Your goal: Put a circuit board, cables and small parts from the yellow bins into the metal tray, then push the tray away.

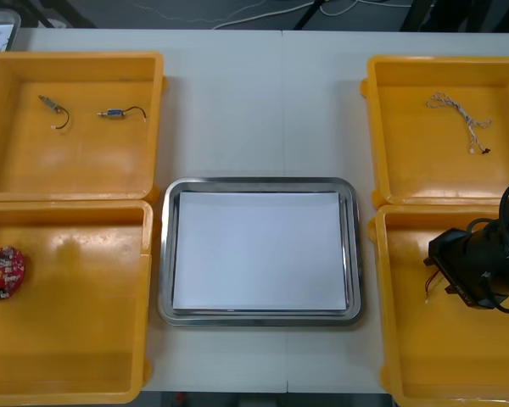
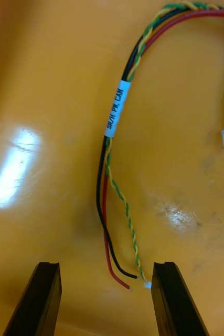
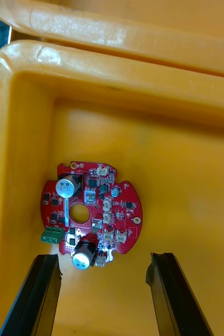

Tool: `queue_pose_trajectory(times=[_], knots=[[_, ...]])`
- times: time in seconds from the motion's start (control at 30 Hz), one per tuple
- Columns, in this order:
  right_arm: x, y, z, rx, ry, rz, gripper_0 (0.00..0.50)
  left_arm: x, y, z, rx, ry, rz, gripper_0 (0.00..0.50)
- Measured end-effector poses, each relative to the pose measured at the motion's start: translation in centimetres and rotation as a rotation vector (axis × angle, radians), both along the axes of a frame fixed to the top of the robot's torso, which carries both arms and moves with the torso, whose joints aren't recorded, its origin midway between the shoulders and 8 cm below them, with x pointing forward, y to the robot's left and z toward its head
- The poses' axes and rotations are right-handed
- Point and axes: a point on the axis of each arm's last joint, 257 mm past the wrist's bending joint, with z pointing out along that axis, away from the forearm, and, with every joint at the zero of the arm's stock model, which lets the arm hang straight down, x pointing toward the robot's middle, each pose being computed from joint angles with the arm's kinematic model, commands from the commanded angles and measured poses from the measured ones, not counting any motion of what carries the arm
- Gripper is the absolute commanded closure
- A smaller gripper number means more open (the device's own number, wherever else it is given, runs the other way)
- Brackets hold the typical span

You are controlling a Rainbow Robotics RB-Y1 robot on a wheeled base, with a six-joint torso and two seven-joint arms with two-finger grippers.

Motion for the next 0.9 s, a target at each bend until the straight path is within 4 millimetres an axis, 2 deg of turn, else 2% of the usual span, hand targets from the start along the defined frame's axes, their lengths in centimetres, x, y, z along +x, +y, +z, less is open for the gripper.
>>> queue_pose_trajectory(times=[0.37, 0.5, 0.7, 0.9], knots=[[-0.3, 0.4, -1.3, -0.004, 0.000, 0.002, 0.000, -1.2, -0.7, -3.1, -0.065, 0.068, -0.087, 0.000], [-0.6, 0.4, -1.8, -0.010, 0.008, 0.004, 0.000, -1.5, -0.5, -3.1, -0.044, 0.075, -0.137, 0.000], [-0.3, 0.5, -2.7, -0.003, 0.006, 0.002, 0.000, -1.6, -0.1, -2.8, -0.067, 0.059, -0.111, 0.000], [-0.1, 0.6, -2.8, -0.009, 0.000, 0.006, 0.000, -1.7, 0.1, -2.9, -0.107, 0.046, -0.079, 0.000]])
